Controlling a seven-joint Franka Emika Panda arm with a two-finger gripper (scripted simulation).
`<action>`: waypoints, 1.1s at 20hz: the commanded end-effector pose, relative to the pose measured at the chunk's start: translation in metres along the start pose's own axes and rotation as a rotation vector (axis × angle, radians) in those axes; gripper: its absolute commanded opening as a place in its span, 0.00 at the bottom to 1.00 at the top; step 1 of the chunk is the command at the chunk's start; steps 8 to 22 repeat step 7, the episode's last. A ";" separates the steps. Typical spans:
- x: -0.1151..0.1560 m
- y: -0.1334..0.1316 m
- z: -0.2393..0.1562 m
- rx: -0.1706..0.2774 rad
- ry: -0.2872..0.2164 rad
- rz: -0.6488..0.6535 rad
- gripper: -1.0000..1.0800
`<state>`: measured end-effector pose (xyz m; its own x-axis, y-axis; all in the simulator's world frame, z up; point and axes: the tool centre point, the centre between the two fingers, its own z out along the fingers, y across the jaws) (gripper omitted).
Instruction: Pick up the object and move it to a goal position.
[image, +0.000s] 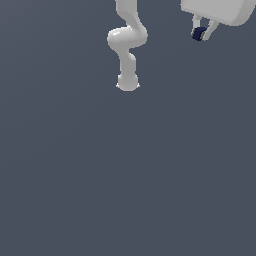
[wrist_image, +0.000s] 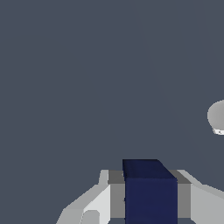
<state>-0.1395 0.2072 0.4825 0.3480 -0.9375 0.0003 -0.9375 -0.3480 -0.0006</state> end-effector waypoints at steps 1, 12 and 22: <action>-0.003 -0.001 -0.006 -0.001 0.000 0.000 0.00; -0.006 -0.003 -0.011 -0.001 0.000 0.000 0.00; -0.006 -0.003 -0.011 -0.001 0.000 0.000 0.00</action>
